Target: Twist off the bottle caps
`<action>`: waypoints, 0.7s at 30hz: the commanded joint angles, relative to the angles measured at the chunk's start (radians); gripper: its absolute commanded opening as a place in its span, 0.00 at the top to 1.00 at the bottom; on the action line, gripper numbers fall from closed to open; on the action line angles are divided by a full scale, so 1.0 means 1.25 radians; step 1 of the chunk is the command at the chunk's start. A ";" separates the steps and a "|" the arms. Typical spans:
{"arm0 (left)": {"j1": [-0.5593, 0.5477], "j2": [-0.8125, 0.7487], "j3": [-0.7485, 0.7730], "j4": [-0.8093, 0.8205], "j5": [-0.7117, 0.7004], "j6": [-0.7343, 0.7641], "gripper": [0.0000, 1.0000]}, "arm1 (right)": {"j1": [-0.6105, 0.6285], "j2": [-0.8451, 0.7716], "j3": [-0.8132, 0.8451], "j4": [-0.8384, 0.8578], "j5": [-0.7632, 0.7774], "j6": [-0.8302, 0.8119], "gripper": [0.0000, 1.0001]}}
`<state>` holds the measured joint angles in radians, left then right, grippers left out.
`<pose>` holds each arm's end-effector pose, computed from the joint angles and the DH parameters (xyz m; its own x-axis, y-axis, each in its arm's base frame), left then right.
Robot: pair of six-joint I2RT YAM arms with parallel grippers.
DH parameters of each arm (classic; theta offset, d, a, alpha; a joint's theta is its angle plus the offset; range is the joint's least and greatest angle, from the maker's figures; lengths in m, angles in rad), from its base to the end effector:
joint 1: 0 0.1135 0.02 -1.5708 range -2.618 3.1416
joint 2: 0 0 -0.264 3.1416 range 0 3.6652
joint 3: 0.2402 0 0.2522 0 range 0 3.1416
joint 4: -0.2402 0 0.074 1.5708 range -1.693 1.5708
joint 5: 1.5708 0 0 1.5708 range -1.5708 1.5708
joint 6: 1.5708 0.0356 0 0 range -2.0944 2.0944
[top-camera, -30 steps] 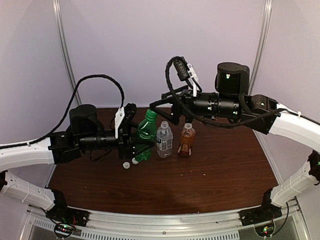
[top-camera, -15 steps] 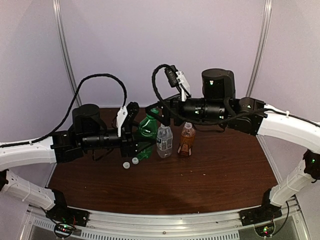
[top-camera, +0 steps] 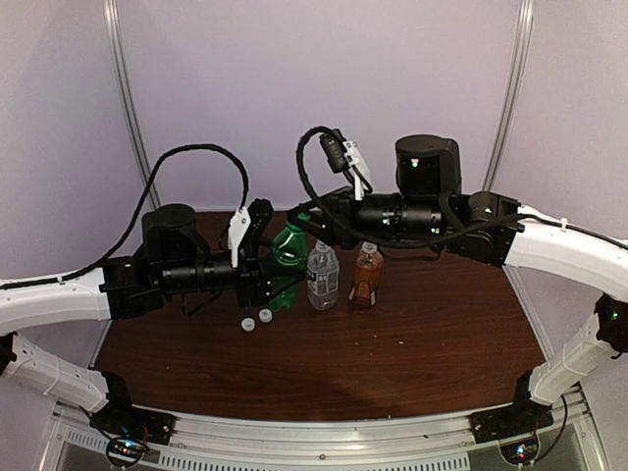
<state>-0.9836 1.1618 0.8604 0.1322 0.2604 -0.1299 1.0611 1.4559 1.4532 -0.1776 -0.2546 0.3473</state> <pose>0.1439 -0.2328 0.3220 -0.2149 0.0970 -0.9718 0.9250 0.3395 -0.1707 0.1588 0.3025 0.4156 -0.4109 -0.0601 -0.9097 -0.8782 0.2939 0.3773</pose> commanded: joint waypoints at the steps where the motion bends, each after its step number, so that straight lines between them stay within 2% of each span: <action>1: -0.001 -0.012 0.022 0.033 -0.012 0.002 0.92 | 0.005 0.008 0.010 0.026 -0.023 0.000 0.73; 7: -0.001 -0.022 0.017 0.036 -0.006 0.007 0.92 | 0.003 -0.001 0.001 0.036 -0.048 -0.028 0.91; 10: -0.001 -0.034 0.007 0.039 0.048 0.018 0.92 | -0.010 -0.011 -0.006 0.045 -0.097 -0.066 1.00; 11: -0.001 -0.039 0.001 0.046 0.062 0.023 0.92 | -0.015 -0.016 -0.010 0.052 -0.133 -0.086 1.00; 15: -0.001 -0.057 -0.009 0.060 0.264 0.051 0.91 | -0.035 -0.023 -0.010 0.047 -0.349 -0.201 1.00; 18: -0.001 -0.067 -0.018 0.087 0.414 0.039 0.91 | -0.038 -0.011 0.014 -0.013 -0.488 -0.326 0.99; 21: -0.001 -0.076 -0.023 0.105 0.491 0.020 0.92 | -0.049 0.012 0.048 -0.070 -0.585 -0.383 0.97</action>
<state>-0.9752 1.0992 0.8383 0.1345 0.5995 -0.1135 1.0187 1.4441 1.4601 -0.1642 -0.7303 0.0391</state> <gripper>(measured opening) 0.557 0.286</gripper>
